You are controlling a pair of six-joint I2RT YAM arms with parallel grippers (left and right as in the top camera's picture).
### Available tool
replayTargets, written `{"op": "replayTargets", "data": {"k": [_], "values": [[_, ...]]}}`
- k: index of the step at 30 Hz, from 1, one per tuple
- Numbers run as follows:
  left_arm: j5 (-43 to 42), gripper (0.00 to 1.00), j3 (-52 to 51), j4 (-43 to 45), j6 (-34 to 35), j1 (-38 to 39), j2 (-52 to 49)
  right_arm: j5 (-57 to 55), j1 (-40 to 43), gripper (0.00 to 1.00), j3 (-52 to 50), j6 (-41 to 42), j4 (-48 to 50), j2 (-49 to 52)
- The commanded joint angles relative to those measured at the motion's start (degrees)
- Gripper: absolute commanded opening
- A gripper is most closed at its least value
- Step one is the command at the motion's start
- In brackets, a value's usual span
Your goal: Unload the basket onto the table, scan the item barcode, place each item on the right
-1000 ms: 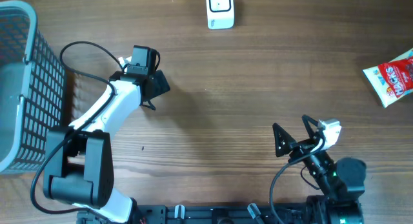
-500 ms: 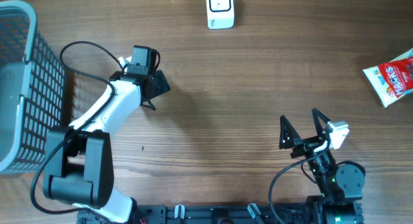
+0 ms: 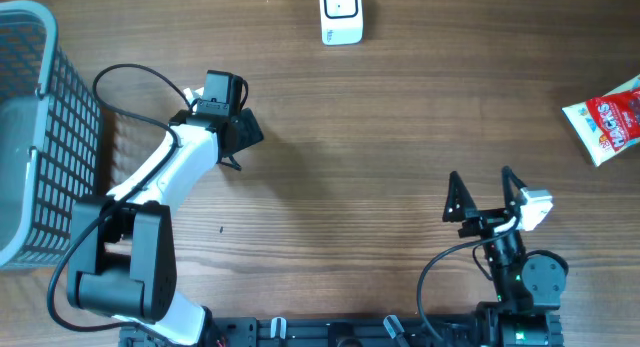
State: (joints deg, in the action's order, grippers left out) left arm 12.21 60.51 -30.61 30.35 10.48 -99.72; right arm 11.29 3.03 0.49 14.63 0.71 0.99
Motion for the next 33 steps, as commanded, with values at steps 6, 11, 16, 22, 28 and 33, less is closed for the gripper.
{"op": "replayTargets", "data": {"k": [6,11,16,22,28,33], "values": [[0.9,1.0,0.7,0.0,0.2,-0.2,0.8,-3.9,2.3,1.0,-0.2,-7.3,-0.3,-0.8],[0.9,1.0,0.7,0.0,0.2,-0.2,0.8,-7.1,2.3,1.0,-0.2,-15.7,-0.7,-0.8],[0.9,1.0,0.7,0.0,0.2,-0.2,0.8,-7.0,2.3,1.0,-0.2,-15.6,-0.7,-0.8],[0.9,1.0,0.7,0.0,0.2,-0.2,0.8,-6.8,2.3,1.0,-0.2,-15.7,-0.6,-0.8],[0.9,1.0,0.7,0.0,0.2,-0.2,0.8,-6.8,2.3,1.0,-0.2,-15.7,-0.6,-0.8],[0.9,1.0,0.7,0.0,0.1,-0.2,0.8,-6.8,2.3,1.0,-0.2,-15.7,-0.6,-0.8]]}}
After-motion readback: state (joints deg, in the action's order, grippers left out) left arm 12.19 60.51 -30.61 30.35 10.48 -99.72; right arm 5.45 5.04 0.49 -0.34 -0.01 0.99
